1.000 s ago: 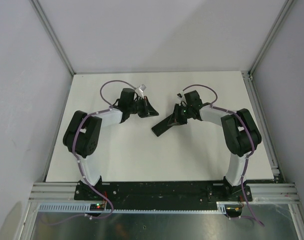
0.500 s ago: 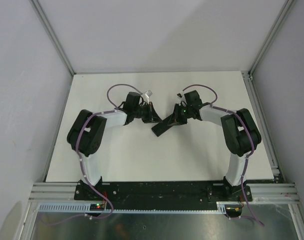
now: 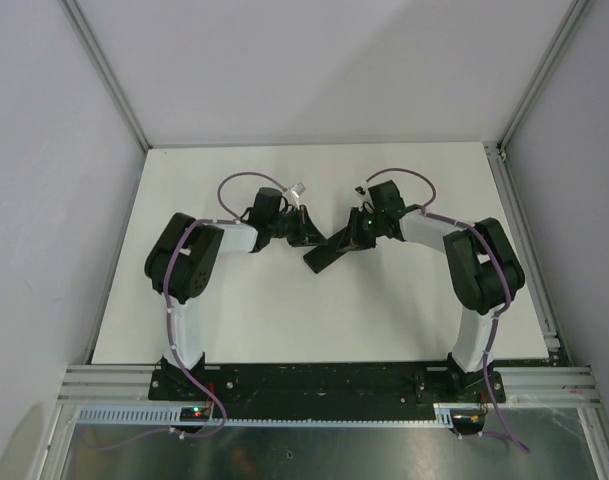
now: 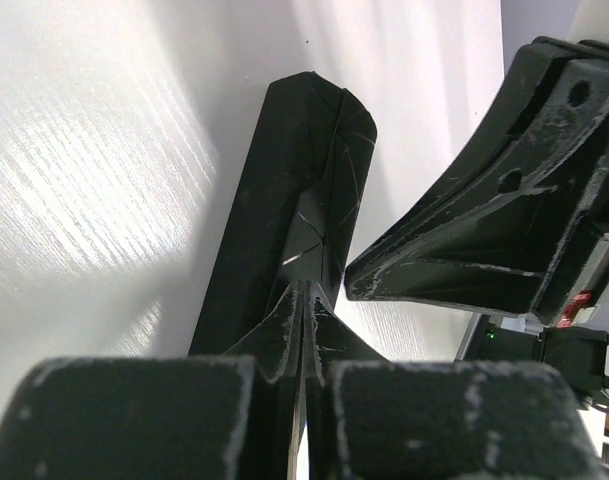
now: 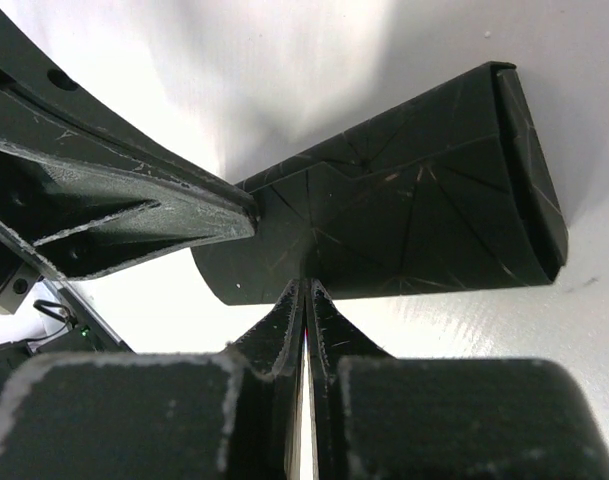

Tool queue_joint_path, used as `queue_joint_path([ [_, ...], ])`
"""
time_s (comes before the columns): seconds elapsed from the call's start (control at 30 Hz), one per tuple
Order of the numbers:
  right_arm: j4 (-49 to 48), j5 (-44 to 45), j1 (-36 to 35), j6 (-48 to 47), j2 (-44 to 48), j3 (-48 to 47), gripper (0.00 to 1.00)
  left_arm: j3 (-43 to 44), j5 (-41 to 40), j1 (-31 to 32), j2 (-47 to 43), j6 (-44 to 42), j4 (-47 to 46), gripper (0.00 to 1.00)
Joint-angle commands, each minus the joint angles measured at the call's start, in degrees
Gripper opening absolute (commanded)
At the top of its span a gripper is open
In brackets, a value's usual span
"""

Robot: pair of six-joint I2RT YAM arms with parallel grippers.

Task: Organize the sunglasses

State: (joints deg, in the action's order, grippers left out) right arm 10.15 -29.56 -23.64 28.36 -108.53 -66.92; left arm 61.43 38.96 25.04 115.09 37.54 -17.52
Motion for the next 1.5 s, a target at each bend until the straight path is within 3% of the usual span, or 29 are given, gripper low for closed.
queue_joint_path([
  [0.0, 1.0, 1.8, 0.4, -1.4, 5.9, -2.0, 0.04, -2.7, -7.0, 0.5, 1.7, -2.6, 4.3, 0.00],
  [0.3, -3.3, 0.5, 0.6, -1.2, 10.1, -1.6, 0.00, -2.8, -7.1, 0.6, 1.3, -2.7, 4.3, 0.00],
  [0.67, -5.4, 2.9, 2.1, 0.3, -7.0, 2.2, 0.00, -2.3, -6.8, 0.7, 1.4, -2.6, 4.3, 0.00],
  [1.23, -1.3, 3.5, 1.1, -3.3, 16.8, -2.5, 0.00, -2.0, -7.0, 0.7, 0.9, -2.7, 4.4, 0.00],
  [1.37, 0.6, 6.4, -0.1, -4.6, 15.8, -2.5, 0.00, -1.9, -7.0, 0.7, 0.8, -2.7, 4.4, 0.00],
  [1.47, 2.6, 9.4, -1.0, -4.9, 8.3, -2.5, 0.00, -1.8, -7.0, 0.7, 0.7, -2.7, 4.5, 0.00],
])
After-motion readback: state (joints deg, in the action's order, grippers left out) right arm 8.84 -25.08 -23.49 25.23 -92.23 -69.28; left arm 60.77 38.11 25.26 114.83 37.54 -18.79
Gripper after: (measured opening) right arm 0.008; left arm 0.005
